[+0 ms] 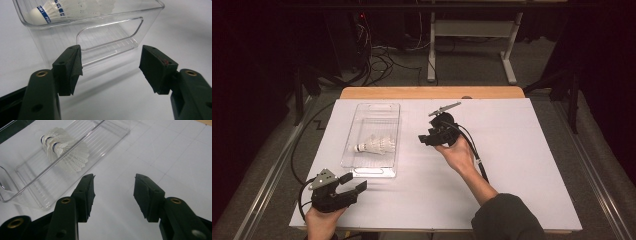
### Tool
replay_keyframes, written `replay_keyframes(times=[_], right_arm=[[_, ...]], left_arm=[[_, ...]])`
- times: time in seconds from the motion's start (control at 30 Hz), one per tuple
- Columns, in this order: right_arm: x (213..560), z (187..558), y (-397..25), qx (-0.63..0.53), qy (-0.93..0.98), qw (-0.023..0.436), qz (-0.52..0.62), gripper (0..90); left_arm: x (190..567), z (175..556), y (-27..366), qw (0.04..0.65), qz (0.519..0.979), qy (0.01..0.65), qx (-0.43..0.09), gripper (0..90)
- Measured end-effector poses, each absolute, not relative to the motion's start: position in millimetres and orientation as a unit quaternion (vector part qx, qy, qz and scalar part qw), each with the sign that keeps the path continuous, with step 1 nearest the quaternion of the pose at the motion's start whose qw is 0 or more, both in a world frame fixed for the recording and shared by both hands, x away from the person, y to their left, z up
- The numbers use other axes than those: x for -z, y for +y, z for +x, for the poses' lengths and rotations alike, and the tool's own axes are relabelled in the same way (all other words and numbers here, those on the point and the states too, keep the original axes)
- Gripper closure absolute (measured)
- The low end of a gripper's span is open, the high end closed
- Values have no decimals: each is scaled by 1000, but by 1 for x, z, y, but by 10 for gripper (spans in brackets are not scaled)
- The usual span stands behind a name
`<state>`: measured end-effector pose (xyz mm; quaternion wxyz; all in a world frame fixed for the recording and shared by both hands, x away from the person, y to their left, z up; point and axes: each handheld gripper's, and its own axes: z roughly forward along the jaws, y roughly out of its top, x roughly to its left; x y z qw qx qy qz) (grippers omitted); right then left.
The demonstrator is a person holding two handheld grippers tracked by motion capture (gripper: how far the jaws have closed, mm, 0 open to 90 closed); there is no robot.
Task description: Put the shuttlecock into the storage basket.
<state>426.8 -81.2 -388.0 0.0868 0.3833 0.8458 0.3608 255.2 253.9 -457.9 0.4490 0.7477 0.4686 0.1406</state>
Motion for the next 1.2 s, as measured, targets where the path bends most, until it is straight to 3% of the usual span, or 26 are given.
replay_keyframes(times=[1.2], right_arm=[[391, 419, -113, -366, 838, 92, 394, 505]], left_arm=[[458, 255, 254, 448, 748, 469, -141, 350]])
